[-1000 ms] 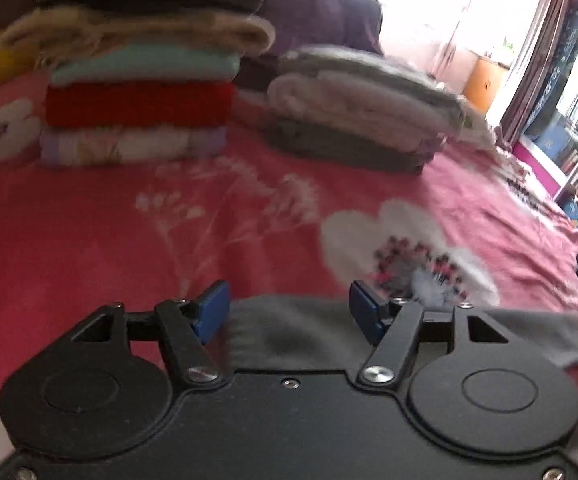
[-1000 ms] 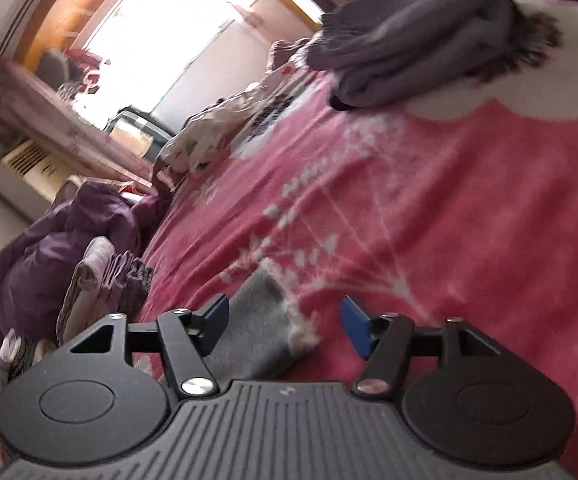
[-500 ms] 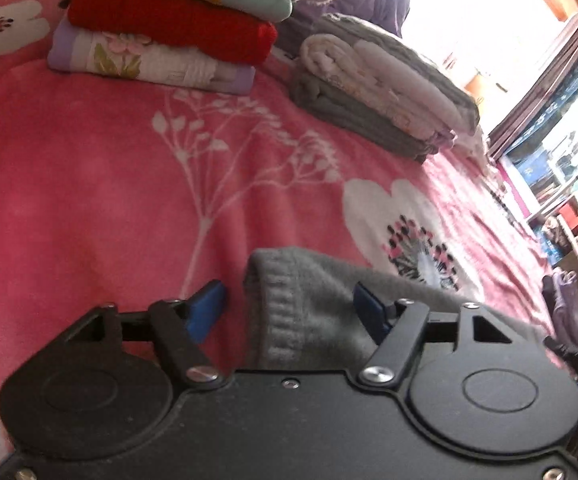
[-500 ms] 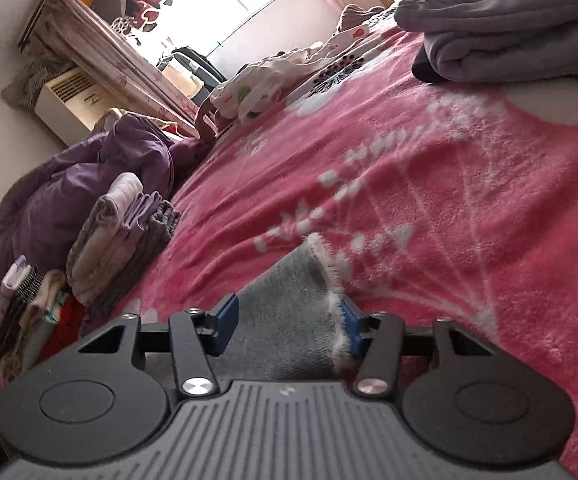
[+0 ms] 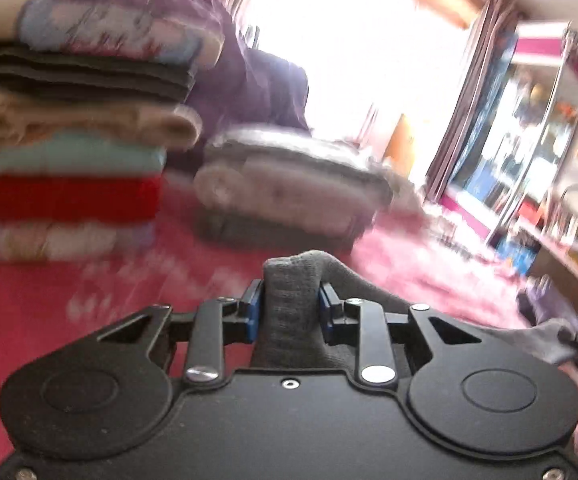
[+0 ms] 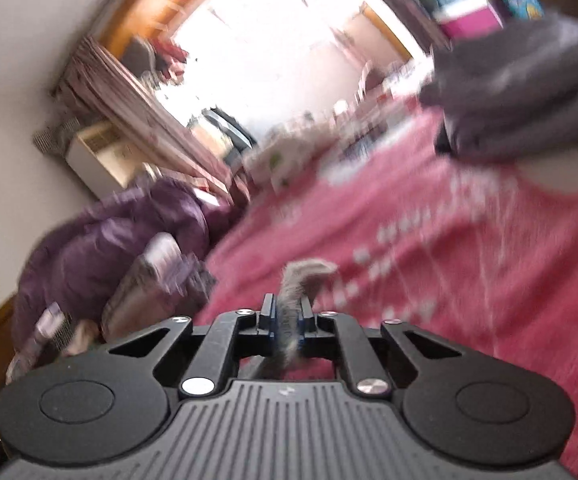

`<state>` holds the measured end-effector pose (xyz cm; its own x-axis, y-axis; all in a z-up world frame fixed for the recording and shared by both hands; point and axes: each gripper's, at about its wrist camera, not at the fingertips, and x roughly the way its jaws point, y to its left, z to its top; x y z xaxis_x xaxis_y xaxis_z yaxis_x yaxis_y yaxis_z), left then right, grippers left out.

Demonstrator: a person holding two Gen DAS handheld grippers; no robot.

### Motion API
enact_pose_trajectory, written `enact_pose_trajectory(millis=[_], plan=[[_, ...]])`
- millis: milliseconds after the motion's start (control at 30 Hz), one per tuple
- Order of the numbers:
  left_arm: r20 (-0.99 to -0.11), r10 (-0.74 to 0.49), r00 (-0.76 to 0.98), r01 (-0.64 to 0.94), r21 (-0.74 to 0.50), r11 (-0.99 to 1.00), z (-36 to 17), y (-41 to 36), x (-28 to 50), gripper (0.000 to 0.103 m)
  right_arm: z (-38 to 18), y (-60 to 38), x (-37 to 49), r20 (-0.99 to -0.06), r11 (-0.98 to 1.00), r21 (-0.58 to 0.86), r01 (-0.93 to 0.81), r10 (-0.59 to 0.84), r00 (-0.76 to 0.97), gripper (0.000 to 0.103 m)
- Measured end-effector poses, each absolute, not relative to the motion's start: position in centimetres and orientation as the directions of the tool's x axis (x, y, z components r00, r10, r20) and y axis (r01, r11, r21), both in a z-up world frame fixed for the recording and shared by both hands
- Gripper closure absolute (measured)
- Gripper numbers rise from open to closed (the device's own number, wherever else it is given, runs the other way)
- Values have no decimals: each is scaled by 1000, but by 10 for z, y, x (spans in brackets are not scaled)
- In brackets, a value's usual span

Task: Fold clothes
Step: 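Grasp the garment edge again with the left gripper and pull it flat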

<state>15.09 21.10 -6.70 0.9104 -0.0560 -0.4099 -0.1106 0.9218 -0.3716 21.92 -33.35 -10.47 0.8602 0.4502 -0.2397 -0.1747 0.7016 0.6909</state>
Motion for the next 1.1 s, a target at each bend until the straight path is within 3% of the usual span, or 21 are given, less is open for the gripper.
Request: enact_pose_trajectory(millis=[100,167,200,267,333,367,800,900,1100], plan=[[-511,-1,860,-199,-336,921,-88,207,176,70,-108,-340,228,-284,733,669,-121,403,870,91],[-578,57,814,-248,-257,934,-97,202,186,69,-124,-338,242,-418,766,642,-25,377,826,83],[-580,76,811,-249,-225,942,-96,199,186,60,-131,-339,245,-460,769,639,23,358,812,75],[-560,77,825,-249,-237,939,-92,203,179,43,-134,-345,248,-459,741,671,31,381,803,71],[-546,80,834,-258,-259,931,-88,208,172,42,-127,-351,245,-444,740,672,29,371,816,52],[-543,85,835,-273,-276,922,-88,212,169,42,-123,-354,243,-438,745,667,27,362,823,48],[-591,0,806,-401,-546,736,-104,221,101,33,-130,-385,140,-469,638,743,203,279,838,41],[-624,4,782,-429,-533,729,-108,210,87,27,-136,-380,109,-486,639,738,217,280,828,40],[-637,-40,770,-436,-571,696,-119,201,55,27,-144,-355,65,-518,677,711,191,320,793,40]])
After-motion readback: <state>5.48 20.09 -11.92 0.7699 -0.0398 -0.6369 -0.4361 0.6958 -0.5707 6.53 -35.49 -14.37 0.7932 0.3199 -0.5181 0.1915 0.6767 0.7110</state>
